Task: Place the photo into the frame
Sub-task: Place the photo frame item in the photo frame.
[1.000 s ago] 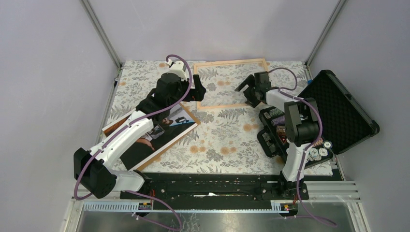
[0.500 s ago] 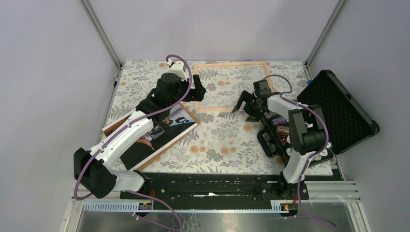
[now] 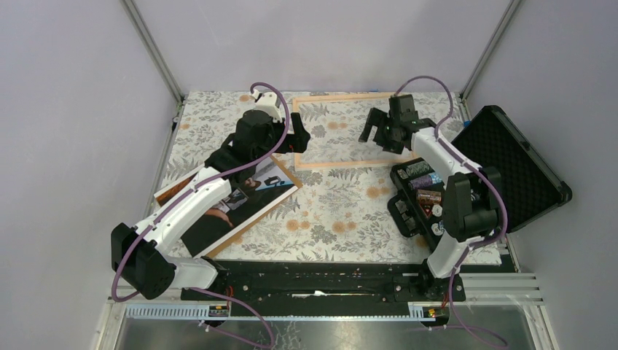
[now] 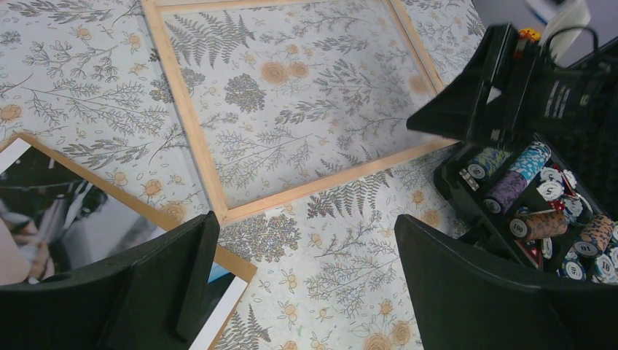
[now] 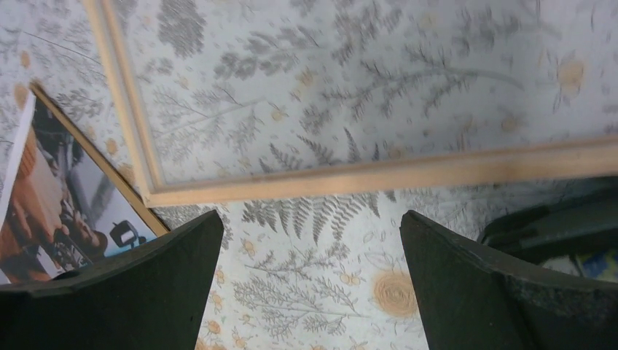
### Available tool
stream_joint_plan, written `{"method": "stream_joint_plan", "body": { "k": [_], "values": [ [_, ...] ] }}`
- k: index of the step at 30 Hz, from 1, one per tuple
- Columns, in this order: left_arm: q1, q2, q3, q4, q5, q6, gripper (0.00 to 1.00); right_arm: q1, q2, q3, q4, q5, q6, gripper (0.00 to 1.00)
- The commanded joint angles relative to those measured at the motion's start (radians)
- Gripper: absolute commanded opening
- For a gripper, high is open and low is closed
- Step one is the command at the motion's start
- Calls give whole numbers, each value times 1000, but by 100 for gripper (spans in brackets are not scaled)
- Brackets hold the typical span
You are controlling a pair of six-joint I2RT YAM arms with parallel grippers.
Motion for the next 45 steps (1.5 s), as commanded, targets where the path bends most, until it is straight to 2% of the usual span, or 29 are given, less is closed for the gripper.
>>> {"method": "stream_joint_plan", "body": {
  "k": [1,5,10,13,17,21,27,33,45],
  "values": [
    [6,-8,27,36,-22,4,99,3,84,142,-13,-46,-103,100],
    [13,-7,28,32,-28,-4,99,59,219,280,-11,-121,-93,100],
    [27,-16,38,-3,-108,-23,99,139,357,428,-6,-177,-26,98],
    [36,-22,47,-34,-192,-47,99,213,452,541,-3,-190,14,93],
    [45,-34,49,-53,-260,-59,99,260,583,668,61,-282,130,77],
    [45,-40,44,-44,-238,-54,99,289,683,771,86,-324,192,75],
    [45,-45,53,-50,-229,-54,99,319,716,757,118,-386,222,74],
    [45,-41,54,-50,-216,-54,99,322,706,720,118,-394,205,66],
    [45,-35,50,-47,-208,-54,99,351,710,699,114,-378,187,62]
  ]
}}
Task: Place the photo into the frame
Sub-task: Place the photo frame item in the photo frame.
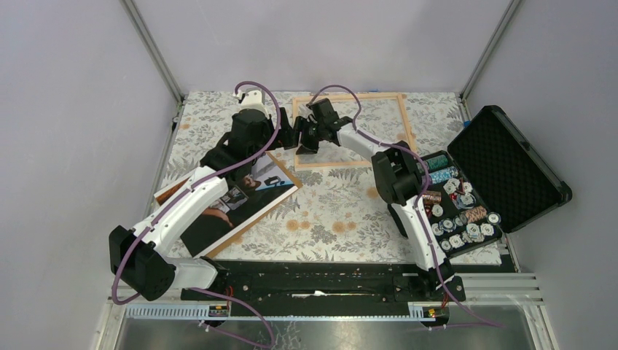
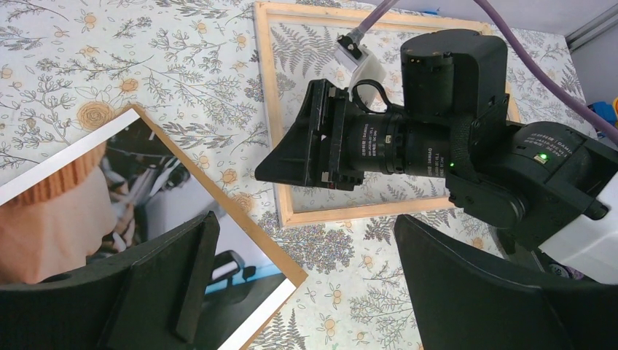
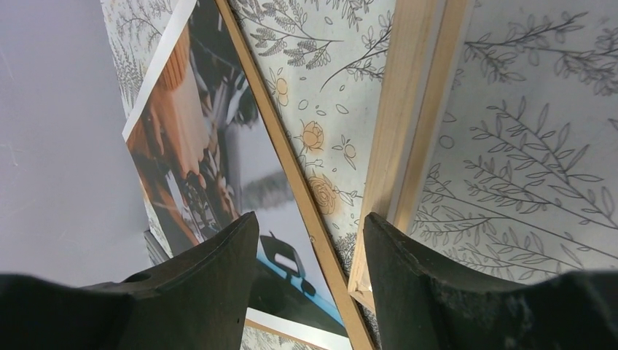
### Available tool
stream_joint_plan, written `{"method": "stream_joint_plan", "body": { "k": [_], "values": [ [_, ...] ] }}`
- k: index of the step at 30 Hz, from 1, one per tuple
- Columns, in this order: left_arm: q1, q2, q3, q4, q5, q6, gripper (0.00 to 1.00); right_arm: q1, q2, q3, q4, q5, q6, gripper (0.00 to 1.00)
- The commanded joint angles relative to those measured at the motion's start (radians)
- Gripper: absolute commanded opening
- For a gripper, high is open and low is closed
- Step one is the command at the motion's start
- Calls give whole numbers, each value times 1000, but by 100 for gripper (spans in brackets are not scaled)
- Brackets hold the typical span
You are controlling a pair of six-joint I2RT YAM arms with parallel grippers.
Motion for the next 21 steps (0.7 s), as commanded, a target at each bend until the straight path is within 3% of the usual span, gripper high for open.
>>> {"method": "stream_joint_plan", "body": {
  "k": [1,12,21],
  "values": [
    [2,-26,42,25,3,-2,99,28,-12,1,-7,-3,-18,62],
    [2,-29,41,29,20,-3,99,49,-24,42,-238,250,-112,56],
    [3,-27,41,31,26,-3,99,59,-32,83,-327,330,-155,55]
  ]
}}
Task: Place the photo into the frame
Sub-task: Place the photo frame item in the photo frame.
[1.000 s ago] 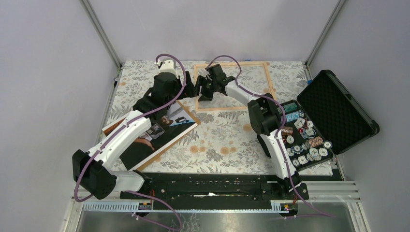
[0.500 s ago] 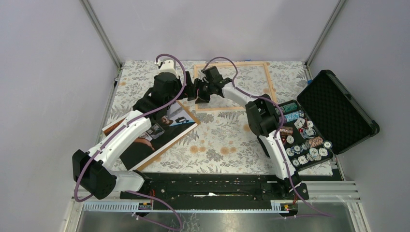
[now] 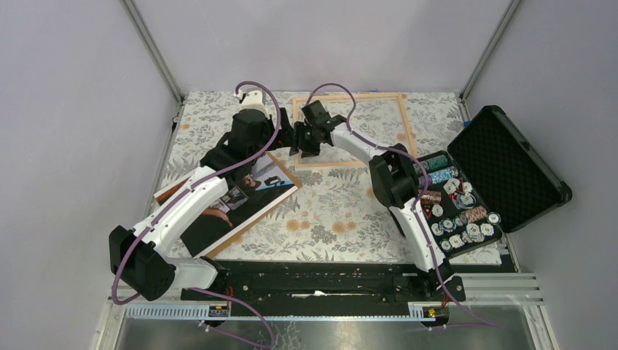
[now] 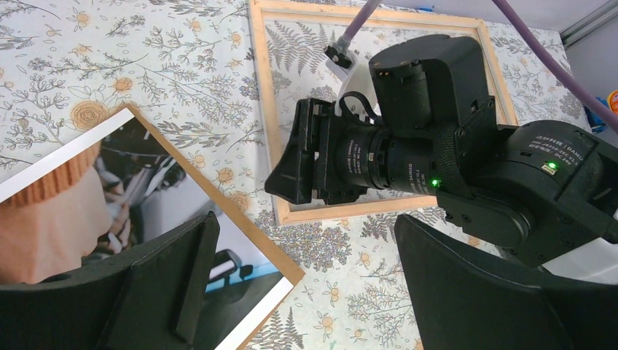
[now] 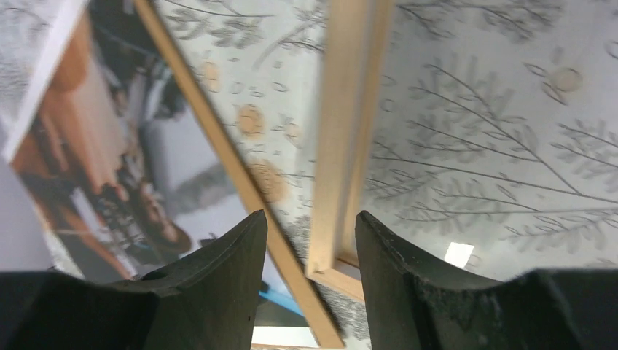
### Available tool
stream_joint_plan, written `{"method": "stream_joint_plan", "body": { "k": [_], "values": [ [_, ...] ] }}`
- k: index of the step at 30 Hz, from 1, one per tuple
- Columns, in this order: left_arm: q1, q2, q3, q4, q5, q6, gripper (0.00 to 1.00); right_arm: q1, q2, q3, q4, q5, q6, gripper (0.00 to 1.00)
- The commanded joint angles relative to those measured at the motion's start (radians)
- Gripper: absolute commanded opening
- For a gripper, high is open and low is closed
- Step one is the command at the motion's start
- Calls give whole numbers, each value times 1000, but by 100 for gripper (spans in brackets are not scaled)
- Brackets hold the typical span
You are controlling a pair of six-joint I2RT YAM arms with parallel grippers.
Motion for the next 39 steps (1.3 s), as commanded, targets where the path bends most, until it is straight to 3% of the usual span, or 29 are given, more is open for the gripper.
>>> {"method": "stream_joint_plan", "body": {
  "k": [1,7,13,22,30,39],
  "values": [
    [2,-25,40,32,10,-3,99,7,-21,25,-147,99,-53,55],
    [2,-27,40,31,9,-1,99,7,-77,-14,-67,-73,-45,60],
    [2,-30,40,32,5,1,99,-16,-176,17,-28,-123,-34,79],
    [2,-39,40,32,3,4,99,-179,-287,-135,14,13,-54,89],
    [2,-34,39,33,3,9,99,-180,-254,-166,-6,194,-111,90],
    [2,-21,39,34,13,6,99,-140,-200,-208,19,147,-81,90]
  ]
}}
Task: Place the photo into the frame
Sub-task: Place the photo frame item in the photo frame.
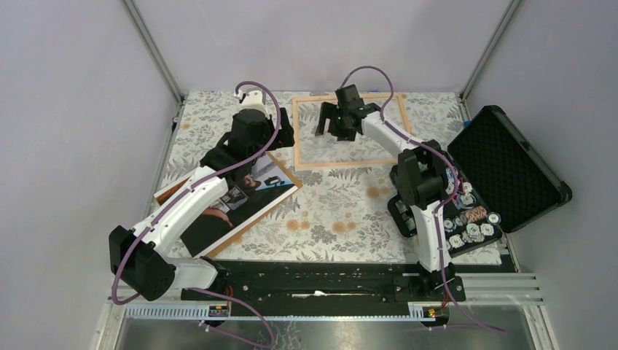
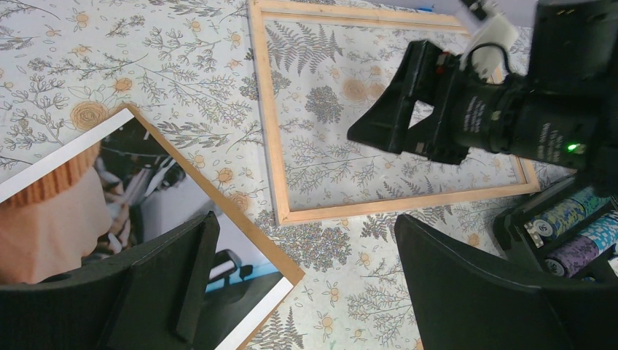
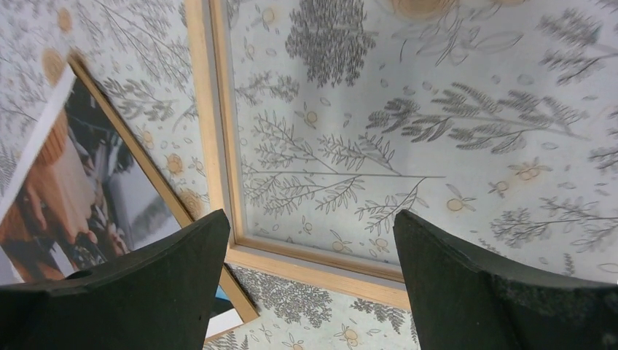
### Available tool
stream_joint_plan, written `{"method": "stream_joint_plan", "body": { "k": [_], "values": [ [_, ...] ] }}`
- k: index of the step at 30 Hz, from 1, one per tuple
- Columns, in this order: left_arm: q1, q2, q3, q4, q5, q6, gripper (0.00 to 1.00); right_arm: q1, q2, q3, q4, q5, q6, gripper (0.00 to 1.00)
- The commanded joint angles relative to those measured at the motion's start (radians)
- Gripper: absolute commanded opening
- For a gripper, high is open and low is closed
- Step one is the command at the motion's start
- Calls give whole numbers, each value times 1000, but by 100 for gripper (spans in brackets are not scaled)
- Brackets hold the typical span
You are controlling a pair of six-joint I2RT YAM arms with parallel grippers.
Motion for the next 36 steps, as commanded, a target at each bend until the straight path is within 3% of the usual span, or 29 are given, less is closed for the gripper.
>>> {"method": "stream_joint_plan", "body": {
  "k": [1,5,19,36],
  "values": [
    [2,-23,37,36,10,6,99,28,26,-33,17,34,6,91],
    [2,-25,35,38,8,7,99,6,-19,-89,33,93,-5,95],
    [1,-33,39,38,21,6,99,-224,-110,-335,213,-192,169,98],
    [-10,-29,40,34,26,6,99,-439,-259,-417,169,-140,74,98]
  ]
}}
